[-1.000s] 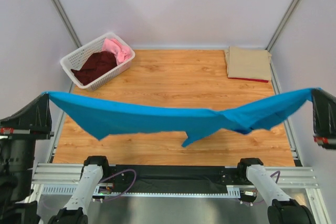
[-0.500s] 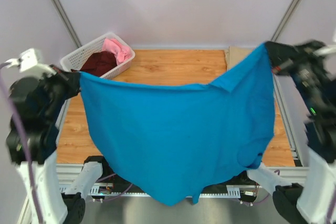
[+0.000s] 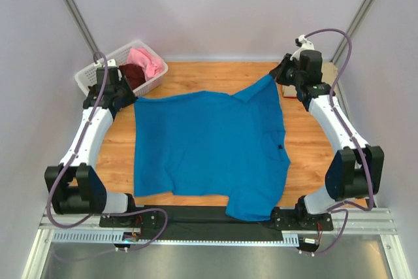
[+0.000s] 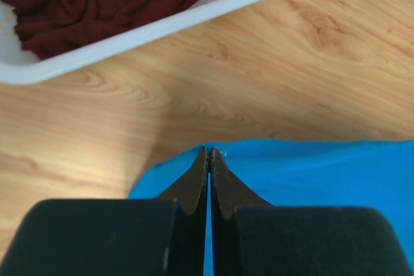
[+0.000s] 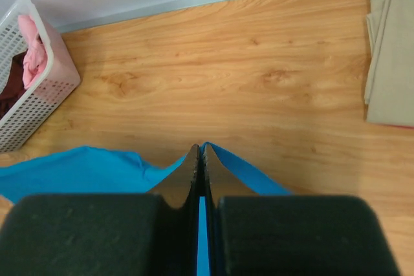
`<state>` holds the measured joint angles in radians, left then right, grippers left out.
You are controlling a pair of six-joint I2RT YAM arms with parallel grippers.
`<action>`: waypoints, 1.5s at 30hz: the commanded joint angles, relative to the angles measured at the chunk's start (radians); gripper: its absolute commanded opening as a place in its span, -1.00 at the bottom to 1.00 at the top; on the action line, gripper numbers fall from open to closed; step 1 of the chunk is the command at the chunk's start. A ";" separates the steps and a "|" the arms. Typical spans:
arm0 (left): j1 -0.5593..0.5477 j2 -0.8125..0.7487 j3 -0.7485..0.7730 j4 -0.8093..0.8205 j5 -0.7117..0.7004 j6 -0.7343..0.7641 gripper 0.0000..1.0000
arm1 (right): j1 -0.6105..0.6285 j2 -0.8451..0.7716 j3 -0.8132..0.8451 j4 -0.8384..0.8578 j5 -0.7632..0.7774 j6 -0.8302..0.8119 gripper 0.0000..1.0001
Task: Fold and stack the t-shirts
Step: Flatten the tshirt out, then fold the tshirt
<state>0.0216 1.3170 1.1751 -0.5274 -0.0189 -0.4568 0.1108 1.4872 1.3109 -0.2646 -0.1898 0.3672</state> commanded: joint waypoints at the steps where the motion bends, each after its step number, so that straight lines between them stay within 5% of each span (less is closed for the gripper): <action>1: 0.009 0.060 0.009 0.228 0.068 0.038 -1.00 | -0.014 0.062 0.002 0.292 -0.039 -0.033 -0.99; 13: 0.058 0.220 0.070 0.236 0.077 0.050 -1.00 | -0.022 0.240 0.085 0.269 -0.073 -0.059 -0.99; 25: 0.101 0.366 0.188 0.147 0.091 0.119 -1.00 | -0.054 0.139 0.087 -0.108 0.113 -0.019 -0.99; 34: 0.101 0.386 0.089 0.190 0.191 0.093 -1.00 | -0.076 0.045 -0.008 -0.291 0.124 0.024 -0.99; 45: 0.100 0.399 0.018 0.168 0.105 0.086 -1.00 | -0.076 -0.024 -0.242 -0.274 0.118 0.093 -0.99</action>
<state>0.1146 1.7172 1.2186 -0.3725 0.1143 -0.3725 0.0380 1.5166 1.1061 -0.5430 -0.0875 0.4244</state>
